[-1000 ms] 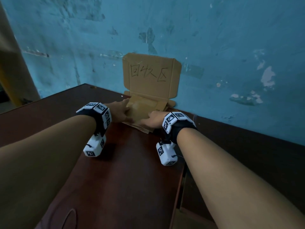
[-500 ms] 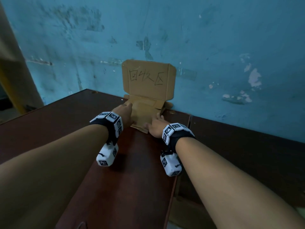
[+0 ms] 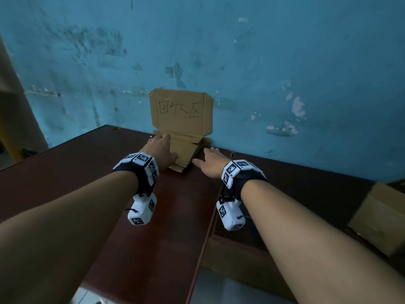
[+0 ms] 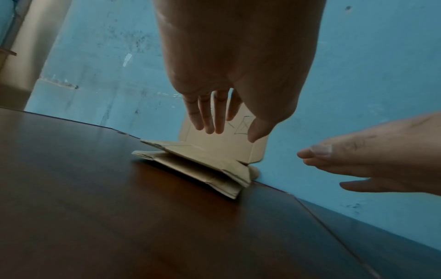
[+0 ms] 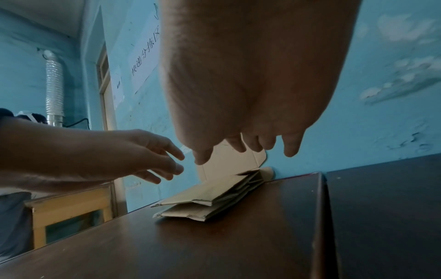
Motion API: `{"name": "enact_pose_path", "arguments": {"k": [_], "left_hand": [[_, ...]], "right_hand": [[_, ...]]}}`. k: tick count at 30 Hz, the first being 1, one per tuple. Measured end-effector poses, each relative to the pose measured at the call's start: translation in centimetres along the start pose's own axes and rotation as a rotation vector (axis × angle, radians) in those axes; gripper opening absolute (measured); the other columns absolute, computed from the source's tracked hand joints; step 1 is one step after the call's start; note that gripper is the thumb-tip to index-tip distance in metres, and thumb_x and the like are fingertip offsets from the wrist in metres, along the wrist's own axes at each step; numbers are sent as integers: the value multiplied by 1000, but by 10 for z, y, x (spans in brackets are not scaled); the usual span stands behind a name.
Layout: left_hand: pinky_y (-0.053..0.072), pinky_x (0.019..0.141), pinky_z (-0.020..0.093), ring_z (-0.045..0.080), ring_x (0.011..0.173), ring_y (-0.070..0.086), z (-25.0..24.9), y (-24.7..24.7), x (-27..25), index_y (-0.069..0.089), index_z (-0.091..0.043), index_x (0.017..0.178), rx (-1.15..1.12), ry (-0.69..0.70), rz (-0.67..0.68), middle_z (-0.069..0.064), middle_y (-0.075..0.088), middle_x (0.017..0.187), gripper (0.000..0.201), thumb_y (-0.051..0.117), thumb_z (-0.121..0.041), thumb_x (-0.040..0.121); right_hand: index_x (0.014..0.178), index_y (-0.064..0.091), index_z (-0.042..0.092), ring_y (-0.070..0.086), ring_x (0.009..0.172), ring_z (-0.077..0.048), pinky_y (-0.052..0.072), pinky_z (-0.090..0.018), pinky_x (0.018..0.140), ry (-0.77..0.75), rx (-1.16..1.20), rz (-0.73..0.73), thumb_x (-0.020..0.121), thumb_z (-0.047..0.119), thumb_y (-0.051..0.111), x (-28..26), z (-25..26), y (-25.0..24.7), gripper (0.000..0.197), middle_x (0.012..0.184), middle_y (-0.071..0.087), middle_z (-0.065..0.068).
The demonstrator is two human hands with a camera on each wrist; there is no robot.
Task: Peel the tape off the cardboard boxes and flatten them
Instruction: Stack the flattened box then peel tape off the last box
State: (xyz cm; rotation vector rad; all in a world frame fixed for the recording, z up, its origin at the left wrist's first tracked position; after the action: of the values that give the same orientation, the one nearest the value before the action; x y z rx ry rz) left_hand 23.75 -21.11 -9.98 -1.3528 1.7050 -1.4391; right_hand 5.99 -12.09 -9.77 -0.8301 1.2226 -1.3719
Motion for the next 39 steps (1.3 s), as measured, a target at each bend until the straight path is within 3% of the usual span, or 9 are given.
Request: {"name": "enact_pose_path", "arguments": {"k": [7, 12, 23, 27, 31, 32, 35, 37, 39], "left_hand": [[51, 98, 43, 35, 123, 61, -73, -9, -37, 50, -8, 143, -88, 104, 8, 14, 63, 138, 57, 69, -35, 97], [48, 100, 43, 39, 128, 60, -131, -7, -71, 52, -4, 142, -158, 190, 21, 19, 63, 140, 55, 72, -27, 96], [46, 107, 45, 39, 133, 55, -254, 2, -132, 47, -3, 148, -291, 328, 86, 22, 58, 141, 61, 70, -28, 98], [47, 108, 44, 39, 135, 56, -292, 14, -156, 47, -3, 149, -388, 329, 111, 21, 60, 143, 64, 70, -33, 97], [48, 103, 42, 39, 131, 57, -329, 34, -182, 46, -2, 143, -440, 348, 167, 21, 59, 140, 62, 72, -32, 96], [48, 103, 42, 39, 131, 56, -337, 39, -188, 44, -1, 143, -455, 348, 179, 21, 57, 140, 65, 74, -33, 95], [45, 110, 43, 38, 139, 51, -362, 55, -204, 34, -2, 153, -504, 345, 239, 22, 48, 151, 87, 81, -39, 91], [44, 114, 43, 36, 143, 47, -376, 66, -212, 26, -3, 158, -543, 336, 276, 20, 41, 158, 100, 84, -44, 87], [43, 116, 43, 36, 146, 44, -389, 78, -218, 23, -5, 158, -574, 327, 294, 19, 38, 161, 105, 87, -45, 84]], "right_hand": [[166, 18, 4, 8, 163, -30, 20, -50, 130, 16, 1, -78, 111, 55, 40, -56, -33, -14, 79, 175, 13, -16], [160, 36, 9, 39, 151, -35, 36, -50, 121, 52, 66, -162, 107, 56, 46, -103, -69, -24, 71, 165, 35, -17], [154, 41, 5, 41, 148, -35, 40, -47, 117, 177, 93, -279, 109, 43, 50, -223, -141, -55, 60, 161, 38, -18], [161, 38, 11, 39, 151, -30, 36, -43, 122, 194, 191, -424, 107, 34, 56, -264, -167, -61, 61, 166, 38, -11], [149, 56, 21, 57, 135, -27, 46, -43, 114, 198, 293, -602, 103, 34, 63, -291, -203, -62, 49, 149, 56, -5], [143, 62, 18, 60, 129, -25, 48, -40, 112, 177, 371, -650, 102, 29, 65, -296, -212, -61, 43, 142, 60, -7], [122, 72, 8, 66, 105, -15, 47, -8, 89, 166, 519, -820, 100, 6, 64, -320, -241, -57, 24, 120, 66, -11], [114, 75, 10, 63, 94, -3, 46, -3, 76, 198, 553, -931, 99, 2, 62, -337, -259, -50, 22, 112, 68, -6], [111, 75, 16, 63, 94, -2, 50, -9, 77, 251, 591, -1006, 99, 2, 61, -350, -277, -40, 24, 110, 68, -2]]}}
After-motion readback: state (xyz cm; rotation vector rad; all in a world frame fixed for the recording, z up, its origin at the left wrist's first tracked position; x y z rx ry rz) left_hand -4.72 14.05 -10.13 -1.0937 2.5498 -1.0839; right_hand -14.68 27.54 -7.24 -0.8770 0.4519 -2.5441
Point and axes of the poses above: each hand's wrist, its own x-axis towards the middle knuckle, its own y-axis out of the palm, z = x × y, the point moved 1 cm from there along x, towards the middle knuckle
